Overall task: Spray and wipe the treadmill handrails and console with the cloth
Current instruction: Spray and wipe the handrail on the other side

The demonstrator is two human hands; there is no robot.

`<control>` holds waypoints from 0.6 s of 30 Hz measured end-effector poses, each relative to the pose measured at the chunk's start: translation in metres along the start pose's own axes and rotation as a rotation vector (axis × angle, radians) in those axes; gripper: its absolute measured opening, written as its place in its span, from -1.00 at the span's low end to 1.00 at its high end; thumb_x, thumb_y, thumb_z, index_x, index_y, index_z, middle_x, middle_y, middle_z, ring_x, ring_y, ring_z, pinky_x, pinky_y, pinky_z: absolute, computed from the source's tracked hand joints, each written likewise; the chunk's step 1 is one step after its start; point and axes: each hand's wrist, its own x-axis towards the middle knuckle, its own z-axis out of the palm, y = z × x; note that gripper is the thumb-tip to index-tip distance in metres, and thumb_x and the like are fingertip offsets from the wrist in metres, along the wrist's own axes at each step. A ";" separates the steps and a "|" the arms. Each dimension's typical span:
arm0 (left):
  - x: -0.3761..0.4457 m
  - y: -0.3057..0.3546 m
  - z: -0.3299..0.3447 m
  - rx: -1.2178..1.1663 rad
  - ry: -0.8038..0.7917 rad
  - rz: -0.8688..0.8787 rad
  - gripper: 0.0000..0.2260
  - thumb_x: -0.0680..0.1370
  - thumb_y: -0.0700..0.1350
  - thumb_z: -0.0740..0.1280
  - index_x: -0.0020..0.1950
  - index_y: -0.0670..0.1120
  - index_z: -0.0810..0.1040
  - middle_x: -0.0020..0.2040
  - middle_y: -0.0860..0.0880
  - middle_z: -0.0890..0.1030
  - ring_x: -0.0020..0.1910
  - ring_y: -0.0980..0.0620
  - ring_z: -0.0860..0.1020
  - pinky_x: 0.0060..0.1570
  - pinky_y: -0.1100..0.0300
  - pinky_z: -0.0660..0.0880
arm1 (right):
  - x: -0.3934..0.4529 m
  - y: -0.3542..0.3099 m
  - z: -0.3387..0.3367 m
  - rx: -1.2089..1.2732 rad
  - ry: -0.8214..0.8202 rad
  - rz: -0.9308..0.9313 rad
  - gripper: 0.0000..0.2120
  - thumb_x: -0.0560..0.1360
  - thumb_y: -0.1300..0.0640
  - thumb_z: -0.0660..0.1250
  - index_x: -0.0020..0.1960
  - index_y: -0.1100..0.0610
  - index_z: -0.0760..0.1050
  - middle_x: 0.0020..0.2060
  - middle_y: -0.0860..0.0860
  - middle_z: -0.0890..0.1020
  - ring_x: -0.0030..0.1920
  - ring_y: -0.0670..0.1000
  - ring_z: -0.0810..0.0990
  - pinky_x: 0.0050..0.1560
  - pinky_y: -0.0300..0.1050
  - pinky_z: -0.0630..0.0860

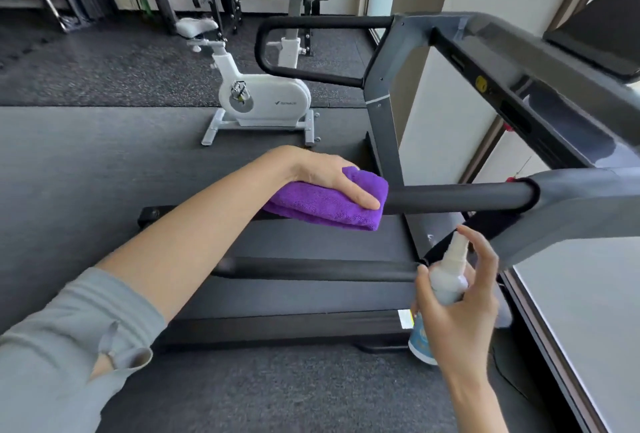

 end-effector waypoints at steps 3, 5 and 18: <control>-0.047 -0.034 -0.010 0.258 0.215 -0.040 -0.51 0.12 0.43 0.46 -0.15 0.17 0.50 -0.26 0.22 0.62 -0.21 0.16 0.59 -0.23 0.18 0.42 | -0.006 -0.009 0.021 0.003 -0.043 -0.049 -0.35 0.45 0.36 0.41 0.26 -0.29 0.33 -0.21 -0.07 0.60 -0.39 0.30 0.54 -0.23 0.27 0.58; -0.075 -0.057 -0.011 0.391 0.369 -0.063 -0.42 0.04 0.50 0.43 -0.05 0.27 0.47 -0.23 0.21 0.58 -0.18 0.17 0.53 -0.25 0.18 0.37 | -0.010 -0.015 0.035 0.016 -0.069 -0.069 -0.37 0.45 0.36 0.40 0.27 -0.24 0.33 -0.20 -0.05 0.60 -0.35 0.31 0.55 -0.20 0.27 0.58; -0.086 -0.105 0.049 0.872 1.242 0.131 -0.39 0.13 0.24 0.54 0.10 0.01 0.61 -0.17 -0.10 0.56 -0.32 -0.14 0.53 -0.32 0.09 0.46 | -0.022 -0.026 0.063 0.038 -0.121 -0.058 -0.37 0.46 0.33 0.41 0.30 -0.26 0.32 -0.09 0.16 0.58 -0.30 0.32 0.58 -0.13 0.30 0.56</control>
